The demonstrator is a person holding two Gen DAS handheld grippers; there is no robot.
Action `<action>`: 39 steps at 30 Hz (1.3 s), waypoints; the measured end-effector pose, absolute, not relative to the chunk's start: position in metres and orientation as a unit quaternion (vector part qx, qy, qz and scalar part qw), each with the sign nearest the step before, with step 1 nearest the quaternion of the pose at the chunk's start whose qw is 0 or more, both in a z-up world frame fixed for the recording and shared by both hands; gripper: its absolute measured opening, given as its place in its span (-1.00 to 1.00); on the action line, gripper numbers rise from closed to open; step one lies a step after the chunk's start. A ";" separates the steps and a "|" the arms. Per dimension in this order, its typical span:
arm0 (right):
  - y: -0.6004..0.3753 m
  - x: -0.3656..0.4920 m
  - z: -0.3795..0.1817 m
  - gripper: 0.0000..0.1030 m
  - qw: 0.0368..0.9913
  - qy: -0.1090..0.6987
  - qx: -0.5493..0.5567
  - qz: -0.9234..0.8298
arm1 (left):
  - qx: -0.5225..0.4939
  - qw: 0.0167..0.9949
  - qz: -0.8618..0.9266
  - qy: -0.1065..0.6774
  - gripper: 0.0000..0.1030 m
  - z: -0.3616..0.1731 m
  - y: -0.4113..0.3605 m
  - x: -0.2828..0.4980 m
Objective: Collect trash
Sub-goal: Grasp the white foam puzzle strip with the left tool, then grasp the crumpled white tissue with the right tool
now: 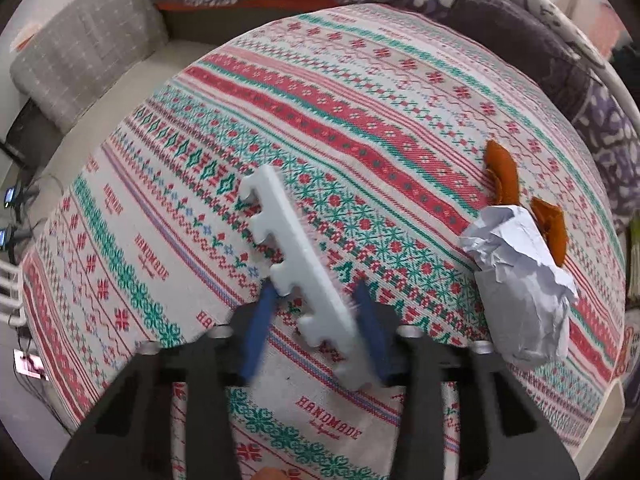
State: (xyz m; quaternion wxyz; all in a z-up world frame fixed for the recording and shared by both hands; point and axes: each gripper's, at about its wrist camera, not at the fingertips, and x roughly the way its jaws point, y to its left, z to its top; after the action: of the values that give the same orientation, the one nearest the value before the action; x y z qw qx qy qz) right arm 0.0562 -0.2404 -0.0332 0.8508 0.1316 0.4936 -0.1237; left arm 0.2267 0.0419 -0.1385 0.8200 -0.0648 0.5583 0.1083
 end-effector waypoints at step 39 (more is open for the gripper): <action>-0.032 0.152 -0.078 -0.27 0.872 0.479 -0.053 0.086 | -0.139 0.881 -0.001 0.452 -0.58 0.020 0.108 0.168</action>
State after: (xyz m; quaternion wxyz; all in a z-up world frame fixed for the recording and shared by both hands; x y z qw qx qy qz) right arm 0.1518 -0.0317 -0.0785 0.8719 -0.0528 0.4791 0.0859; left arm 0.1676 0.1081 0.0200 0.8809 -0.1390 0.4525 -0.0007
